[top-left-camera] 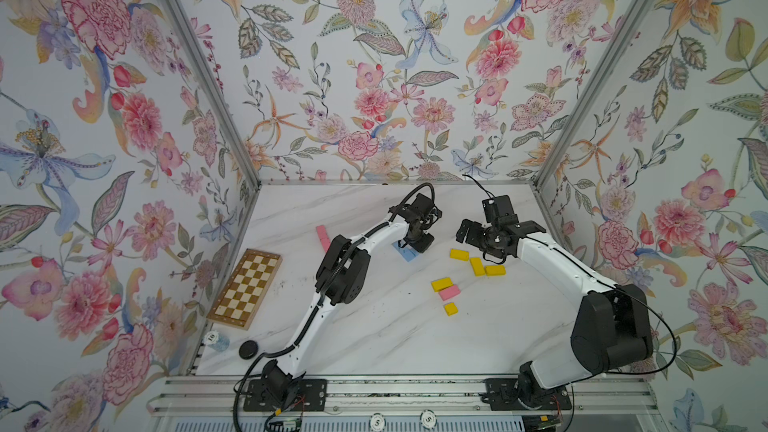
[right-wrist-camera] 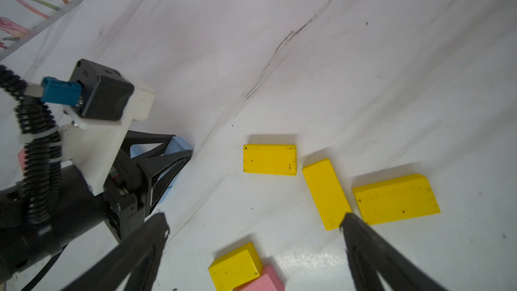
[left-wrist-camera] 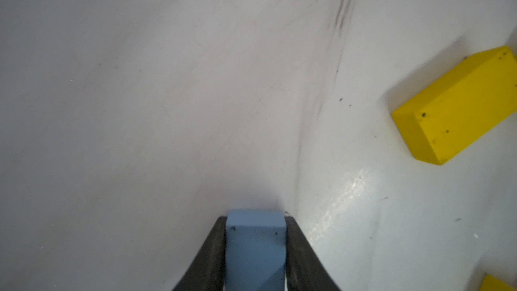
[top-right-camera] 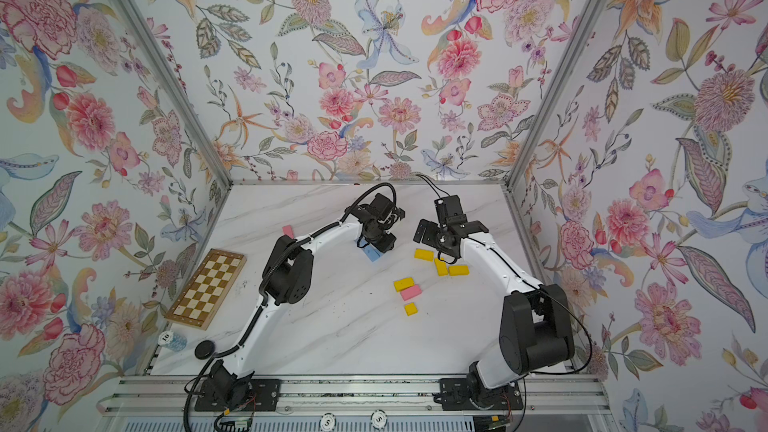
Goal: Assemble the letter v with building blocks
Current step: Adjust the building block at the center of the board.
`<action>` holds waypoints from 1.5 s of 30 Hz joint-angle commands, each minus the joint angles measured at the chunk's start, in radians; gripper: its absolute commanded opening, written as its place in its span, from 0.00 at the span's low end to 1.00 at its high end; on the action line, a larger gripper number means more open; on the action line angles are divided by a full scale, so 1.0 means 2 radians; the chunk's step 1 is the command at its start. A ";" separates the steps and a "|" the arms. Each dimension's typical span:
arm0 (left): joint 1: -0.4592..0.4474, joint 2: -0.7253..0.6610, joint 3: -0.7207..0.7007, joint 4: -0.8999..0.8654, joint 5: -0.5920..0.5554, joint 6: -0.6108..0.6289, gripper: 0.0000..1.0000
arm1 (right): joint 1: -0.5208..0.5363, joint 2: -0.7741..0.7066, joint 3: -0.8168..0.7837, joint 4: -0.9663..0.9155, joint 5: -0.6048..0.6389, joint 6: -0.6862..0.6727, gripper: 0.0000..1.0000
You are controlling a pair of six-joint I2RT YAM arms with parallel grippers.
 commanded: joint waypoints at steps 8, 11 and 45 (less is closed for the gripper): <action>0.003 -0.013 0.018 -0.022 0.006 0.003 0.61 | -0.033 -0.023 0.006 -0.016 -0.021 -0.014 0.99; 0.001 -0.022 0.029 -0.016 0.012 -0.002 0.69 | -0.044 -0.034 0.003 -0.024 -0.023 -0.024 0.99; 0.062 -0.460 -0.641 0.545 0.140 -0.385 0.99 | 0.163 0.026 -0.144 -0.018 0.007 0.038 0.94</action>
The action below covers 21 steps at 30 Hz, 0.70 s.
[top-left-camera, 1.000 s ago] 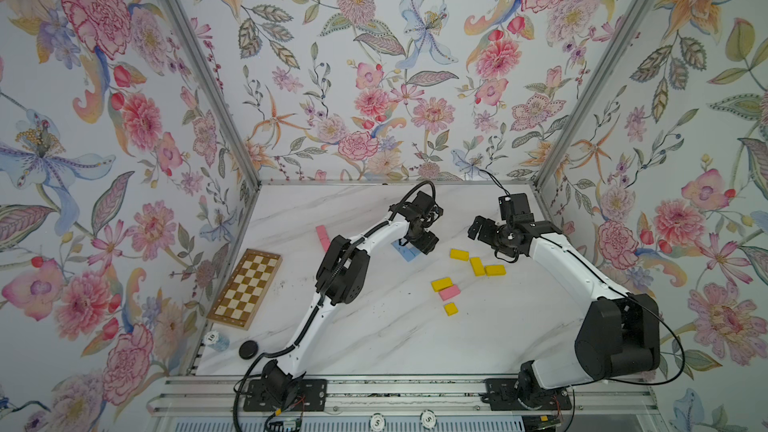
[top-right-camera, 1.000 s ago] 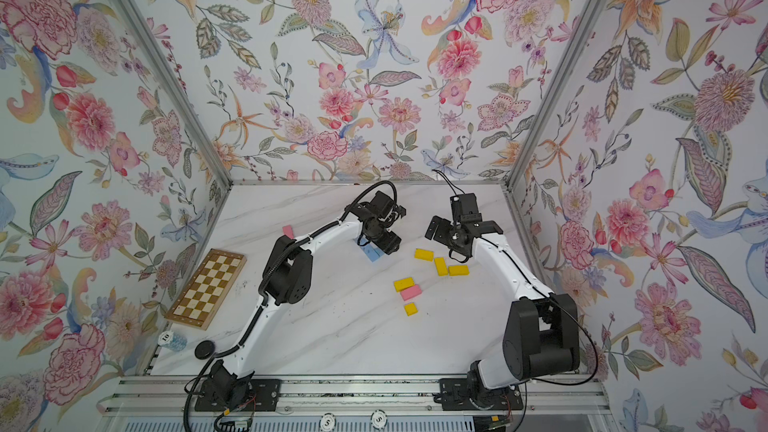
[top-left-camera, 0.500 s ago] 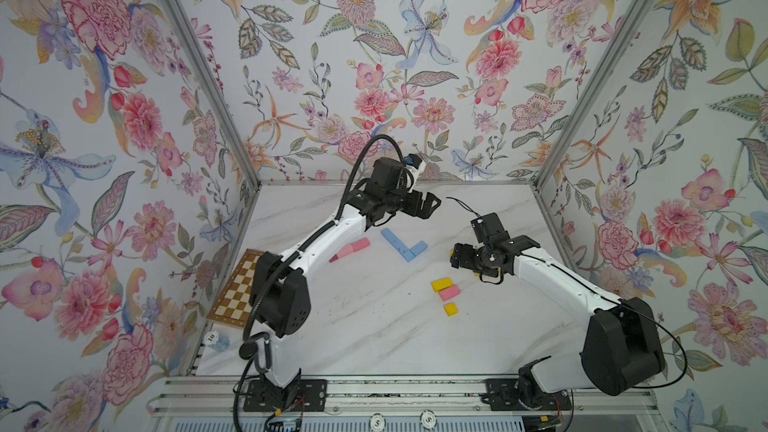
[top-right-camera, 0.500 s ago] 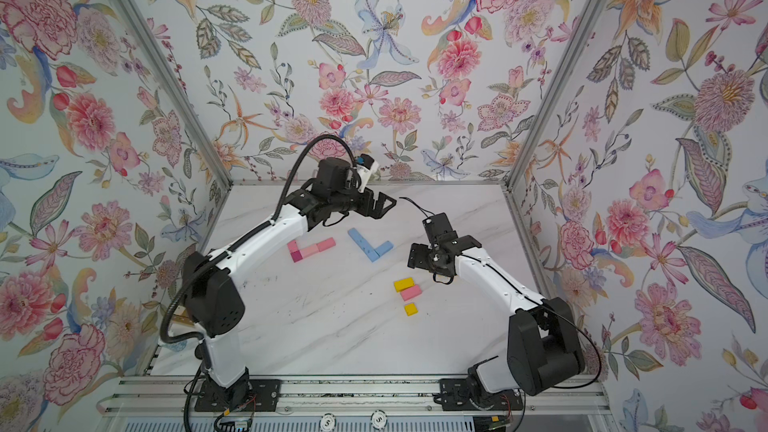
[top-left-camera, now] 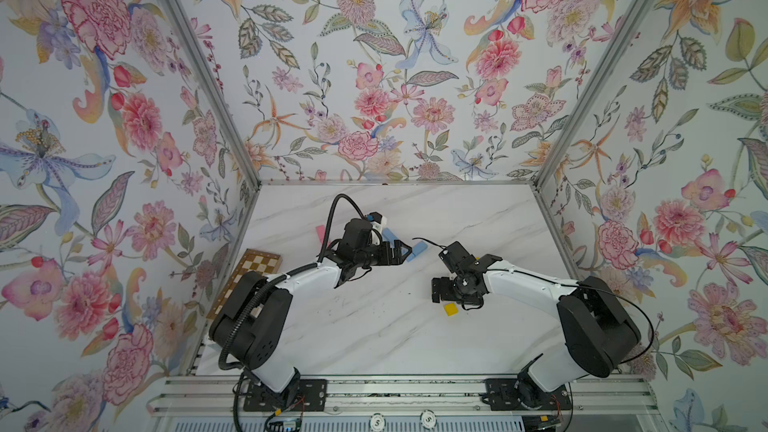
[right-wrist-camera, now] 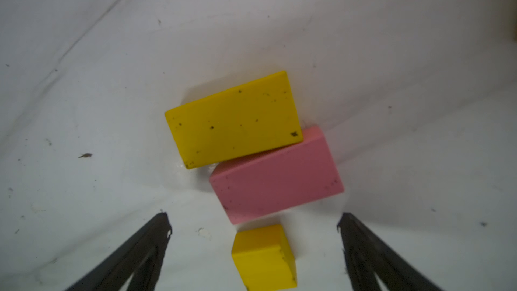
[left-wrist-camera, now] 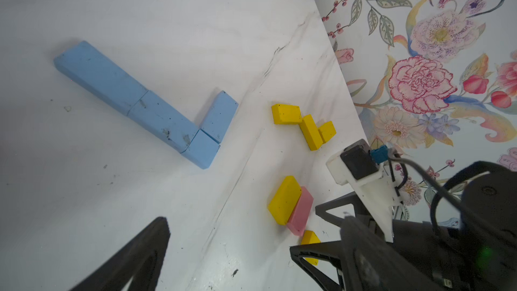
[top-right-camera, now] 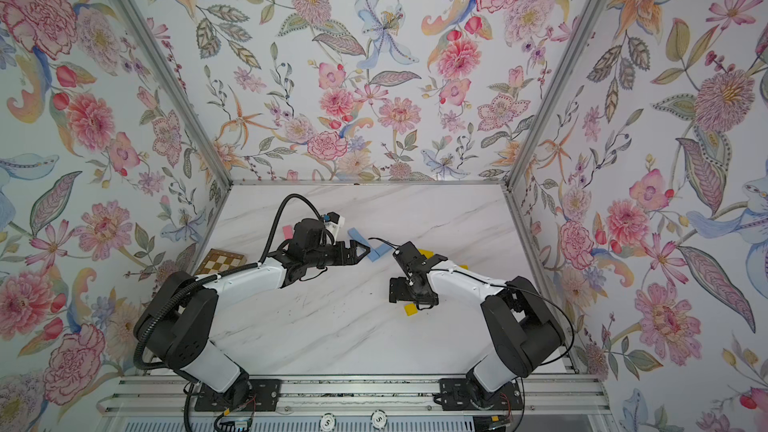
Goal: Assemble the letter v with building blocks
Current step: Adjust the building block at the center of the board.
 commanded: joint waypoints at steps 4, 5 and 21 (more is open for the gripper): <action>-0.003 -0.010 0.008 0.067 0.008 -0.029 0.99 | -0.032 0.013 -0.012 0.024 0.005 0.018 0.93; -0.003 -0.010 0.008 0.067 0.006 -0.029 0.99 | -0.034 0.015 -0.012 0.027 0.002 0.019 0.92; -0.005 -0.020 -0.001 0.058 0.002 -0.020 0.99 | -0.146 -0.083 -0.052 -0.020 0.030 0.003 0.79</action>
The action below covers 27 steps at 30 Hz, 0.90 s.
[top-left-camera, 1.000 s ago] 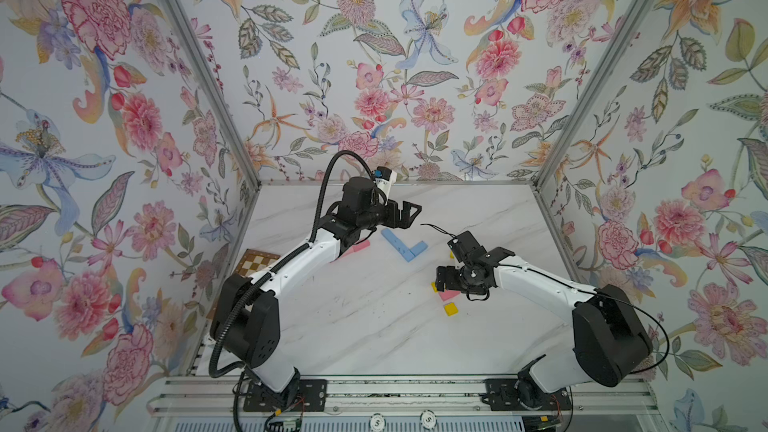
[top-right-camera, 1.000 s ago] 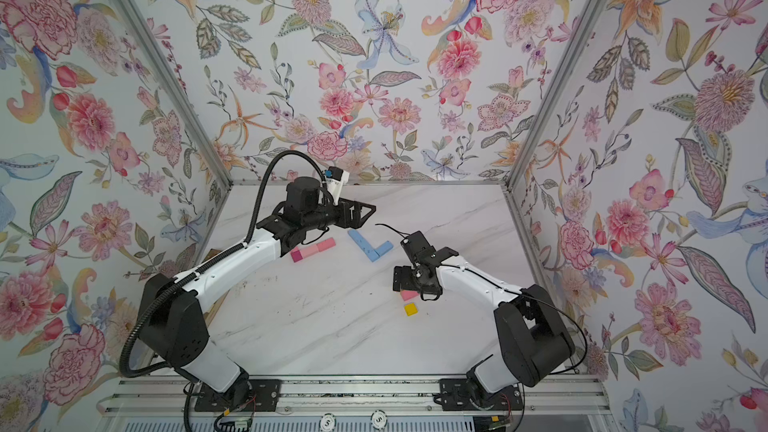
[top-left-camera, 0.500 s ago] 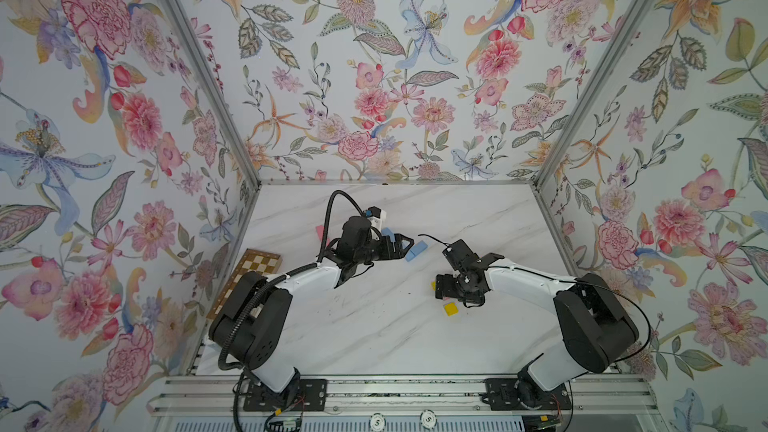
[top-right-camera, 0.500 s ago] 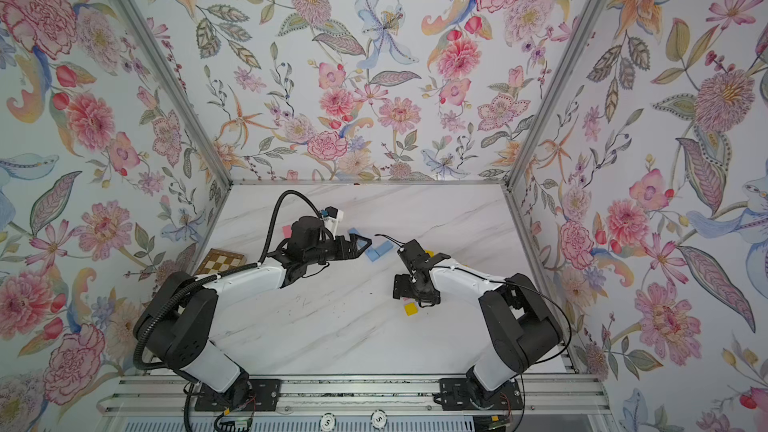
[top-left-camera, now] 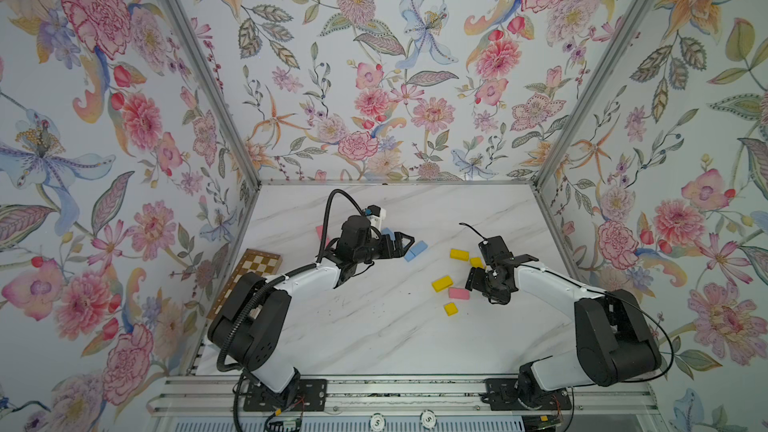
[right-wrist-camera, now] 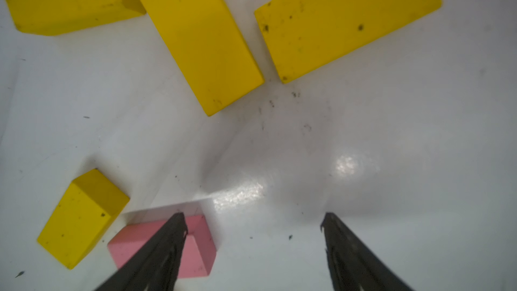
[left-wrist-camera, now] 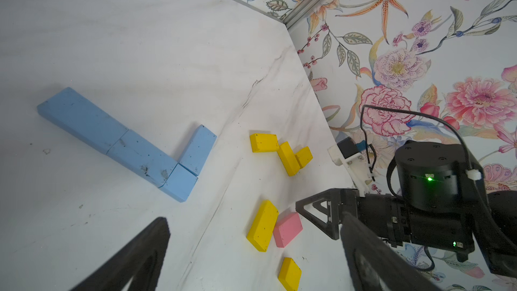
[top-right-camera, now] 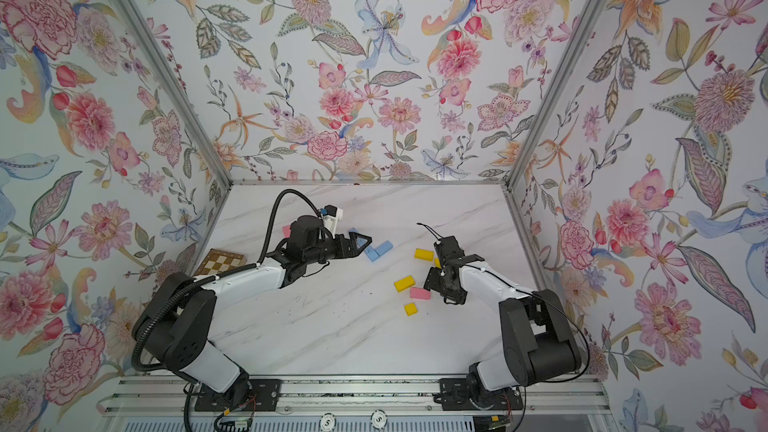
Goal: Assemble the letter v with building blocks
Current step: Adjust the building block at the center of the board.
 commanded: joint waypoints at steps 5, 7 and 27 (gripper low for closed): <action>-0.004 -0.016 -0.001 0.007 -0.001 0.003 0.99 | 0.075 -0.002 0.016 -0.037 0.018 -0.010 0.81; -0.003 -0.020 -0.005 0.008 -0.001 0.001 0.99 | 0.099 0.012 0.023 -0.037 0.022 -0.020 0.81; -0.006 -0.047 -0.033 0.009 -0.017 -0.011 0.99 | 0.058 0.088 0.054 -0.053 0.084 -0.079 0.81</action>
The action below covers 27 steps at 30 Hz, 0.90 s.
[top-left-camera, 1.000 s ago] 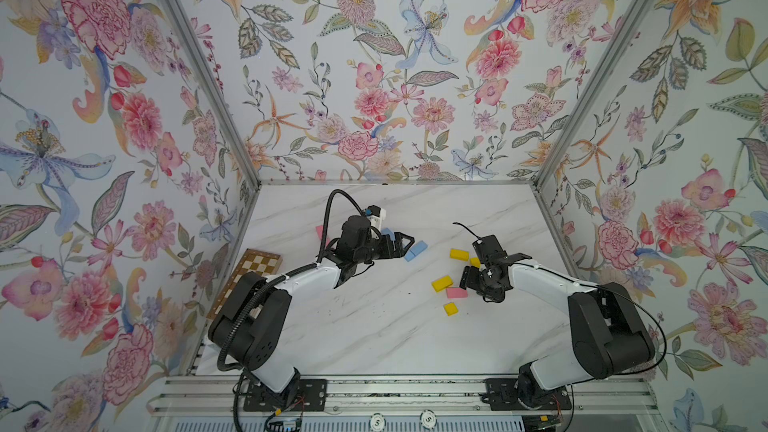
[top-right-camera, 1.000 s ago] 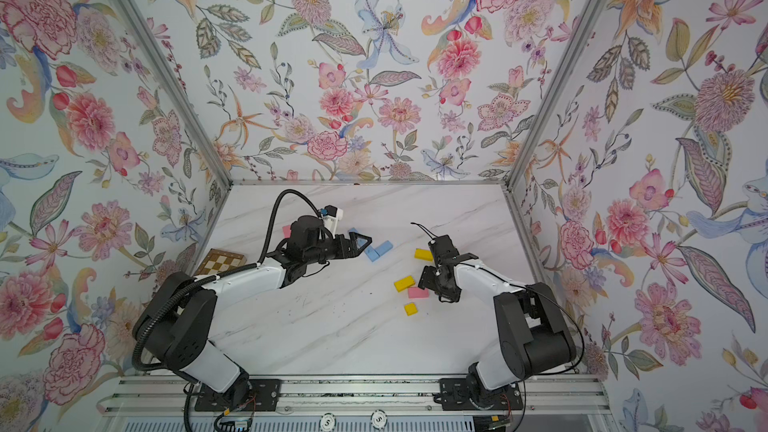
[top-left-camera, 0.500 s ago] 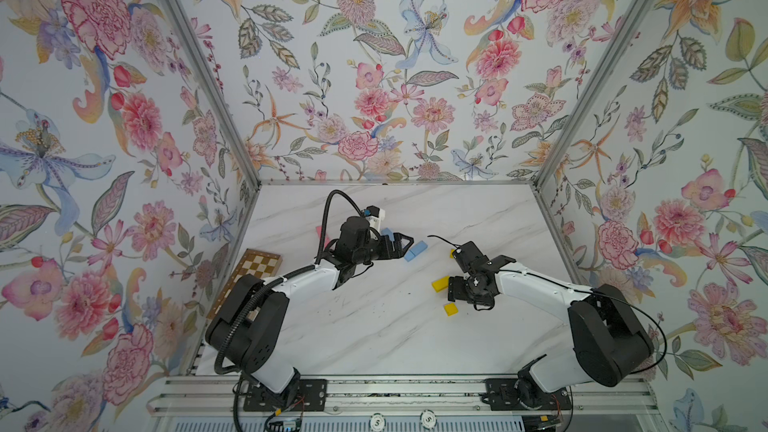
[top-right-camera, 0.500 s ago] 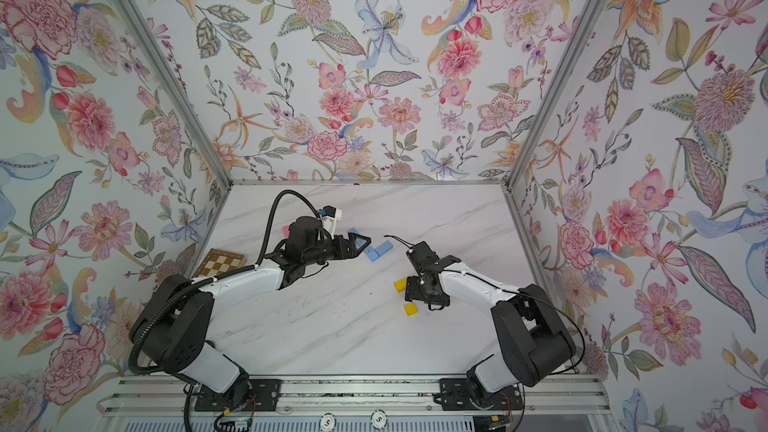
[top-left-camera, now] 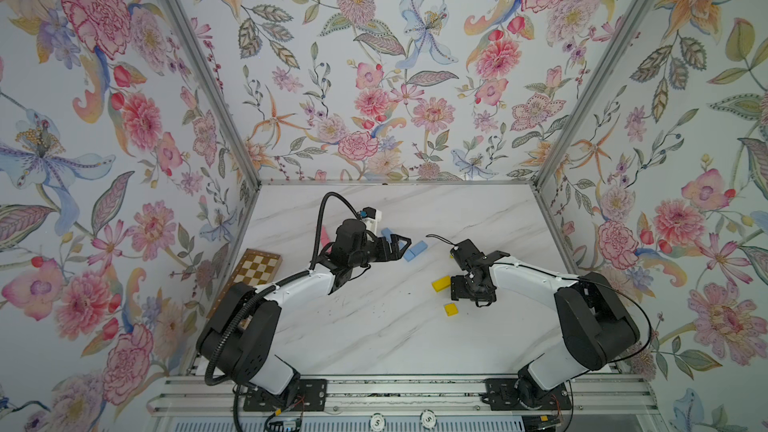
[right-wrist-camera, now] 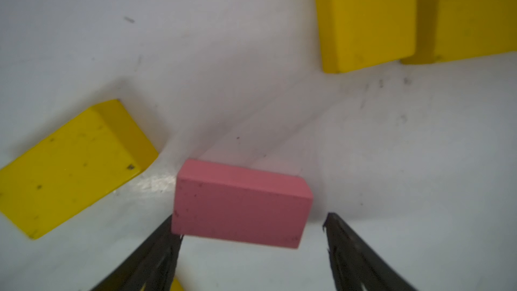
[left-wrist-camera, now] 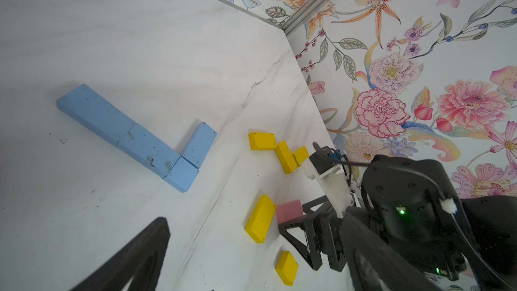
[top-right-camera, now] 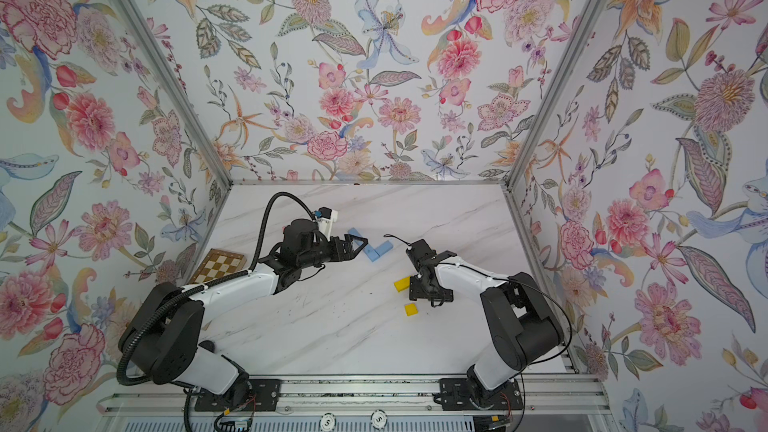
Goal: Assemble the letter v with building blocks
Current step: Adjust the building block at the center of the board.
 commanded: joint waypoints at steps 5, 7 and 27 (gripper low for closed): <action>-0.013 0.000 0.010 0.005 -0.006 -0.006 0.99 | -0.073 0.006 0.008 0.001 -0.011 -0.029 0.76; -0.015 0.003 0.012 0.005 -0.007 -0.007 0.99 | -0.083 0.005 0.012 0.002 -0.018 -0.034 0.73; -0.033 0.035 0.027 0.011 0.003 -0.009 0.99 | -0.059 0.020 0.041 -0.041 -0.016 -0.081 0.74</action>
